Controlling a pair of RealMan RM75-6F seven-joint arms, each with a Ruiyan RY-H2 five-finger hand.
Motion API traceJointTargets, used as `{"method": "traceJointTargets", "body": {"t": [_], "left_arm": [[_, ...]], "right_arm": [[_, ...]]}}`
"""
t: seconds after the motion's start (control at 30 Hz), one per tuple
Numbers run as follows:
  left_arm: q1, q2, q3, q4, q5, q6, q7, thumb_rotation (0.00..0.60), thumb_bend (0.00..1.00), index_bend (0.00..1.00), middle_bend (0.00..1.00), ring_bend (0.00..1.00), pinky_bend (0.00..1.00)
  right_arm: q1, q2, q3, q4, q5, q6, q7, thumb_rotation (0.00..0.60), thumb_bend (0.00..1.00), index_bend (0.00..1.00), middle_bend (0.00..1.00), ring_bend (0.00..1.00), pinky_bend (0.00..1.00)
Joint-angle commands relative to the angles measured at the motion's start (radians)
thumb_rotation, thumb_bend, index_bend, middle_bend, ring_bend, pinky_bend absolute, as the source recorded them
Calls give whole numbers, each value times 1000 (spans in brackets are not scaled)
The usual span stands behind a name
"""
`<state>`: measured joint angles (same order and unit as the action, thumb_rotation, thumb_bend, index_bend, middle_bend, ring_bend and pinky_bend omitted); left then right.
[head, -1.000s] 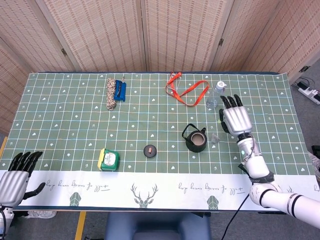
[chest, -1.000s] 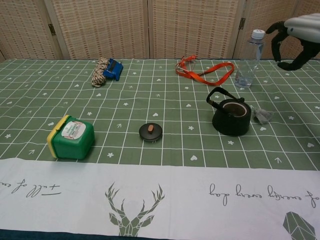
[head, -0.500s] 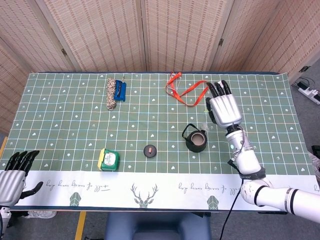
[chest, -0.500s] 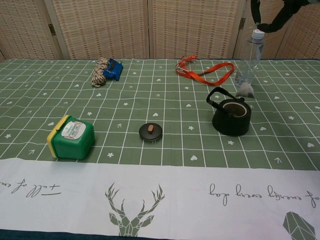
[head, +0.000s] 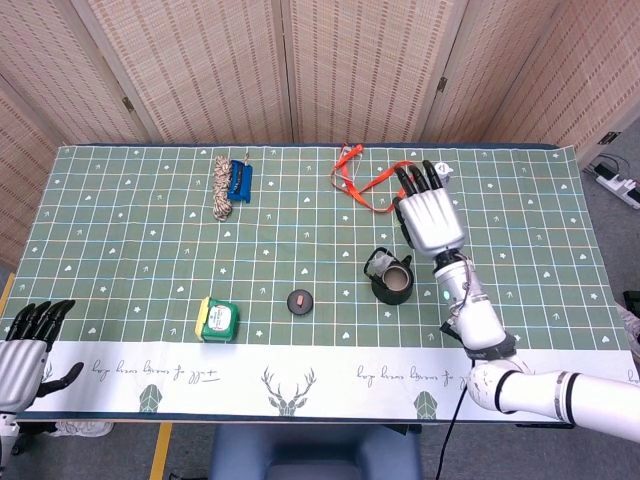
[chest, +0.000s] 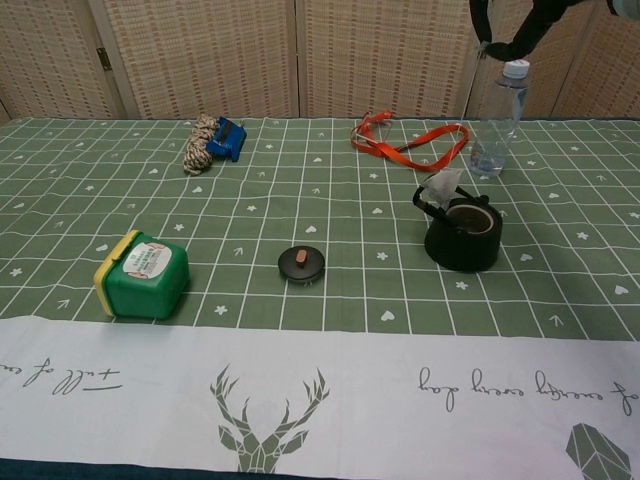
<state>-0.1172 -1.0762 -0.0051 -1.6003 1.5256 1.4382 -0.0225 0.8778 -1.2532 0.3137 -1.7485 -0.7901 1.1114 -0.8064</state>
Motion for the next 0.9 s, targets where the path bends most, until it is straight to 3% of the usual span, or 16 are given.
{"method": "traceJointTargets", "body": {"t": [0.03,0.9], "left_arm": [[0,1,0,1,0,0,-1,600,244,0,53,35,3],[0,-8,-2,2,-5,-4,27,600,244,0,52,35,3]], "right_arm": [[5,-3,-11,-3,-2,6,-7,600,445,614,116,88,0],[-24,28,-96,-46,-55,63,4,600,445,614,117,93,0]]}}
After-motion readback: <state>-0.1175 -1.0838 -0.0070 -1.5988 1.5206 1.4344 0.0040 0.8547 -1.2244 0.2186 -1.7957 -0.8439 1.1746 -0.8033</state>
